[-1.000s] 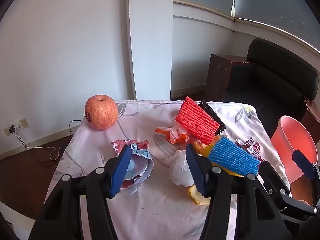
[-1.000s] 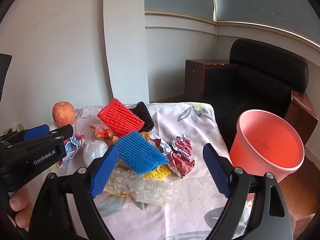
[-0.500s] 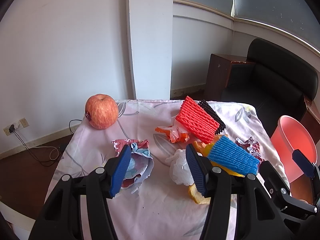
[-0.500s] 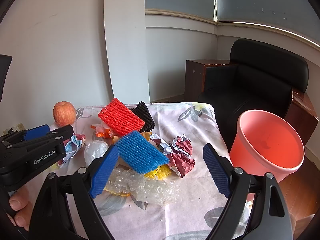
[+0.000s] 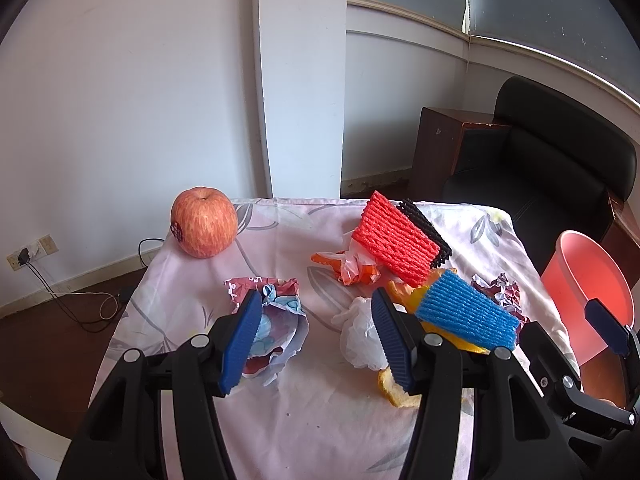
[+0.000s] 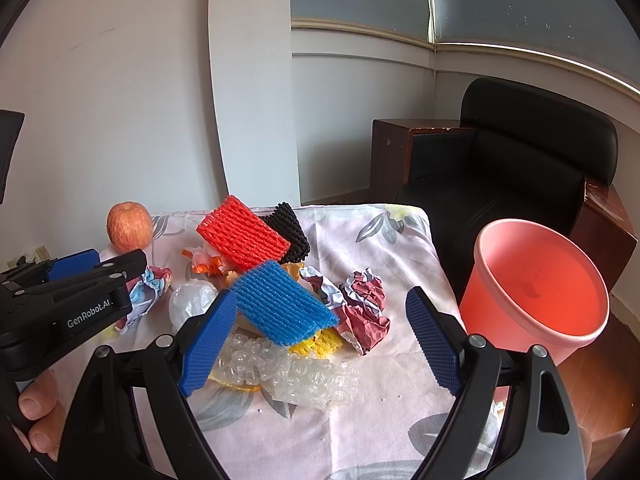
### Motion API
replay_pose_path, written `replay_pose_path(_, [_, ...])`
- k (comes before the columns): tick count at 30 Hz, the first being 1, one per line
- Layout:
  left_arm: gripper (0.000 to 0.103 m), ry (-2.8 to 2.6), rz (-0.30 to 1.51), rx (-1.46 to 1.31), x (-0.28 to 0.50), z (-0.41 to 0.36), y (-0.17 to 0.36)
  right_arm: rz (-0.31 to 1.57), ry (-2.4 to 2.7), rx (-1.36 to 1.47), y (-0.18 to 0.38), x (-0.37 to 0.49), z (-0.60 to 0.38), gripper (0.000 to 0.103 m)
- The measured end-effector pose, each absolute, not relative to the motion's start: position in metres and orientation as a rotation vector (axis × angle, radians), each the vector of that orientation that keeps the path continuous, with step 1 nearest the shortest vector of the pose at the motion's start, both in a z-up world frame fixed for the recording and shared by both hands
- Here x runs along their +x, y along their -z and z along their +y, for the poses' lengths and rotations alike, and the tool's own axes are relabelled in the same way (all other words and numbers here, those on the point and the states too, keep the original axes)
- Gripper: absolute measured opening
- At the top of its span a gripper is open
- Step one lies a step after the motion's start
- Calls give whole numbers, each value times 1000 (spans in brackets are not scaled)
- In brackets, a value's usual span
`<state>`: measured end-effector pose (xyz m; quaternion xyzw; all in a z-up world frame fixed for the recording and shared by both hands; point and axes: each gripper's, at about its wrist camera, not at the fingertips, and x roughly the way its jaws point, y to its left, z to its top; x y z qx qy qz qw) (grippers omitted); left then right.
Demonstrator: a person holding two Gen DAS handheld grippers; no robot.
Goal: Collect trash
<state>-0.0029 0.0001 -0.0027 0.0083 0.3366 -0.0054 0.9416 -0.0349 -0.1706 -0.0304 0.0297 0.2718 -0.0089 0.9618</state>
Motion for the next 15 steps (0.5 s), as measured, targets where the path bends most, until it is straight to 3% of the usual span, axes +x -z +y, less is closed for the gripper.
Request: replay_pose_path(15, [57,12,692,19,-7,-2,3,557,18,61,32,-36,-169,87])
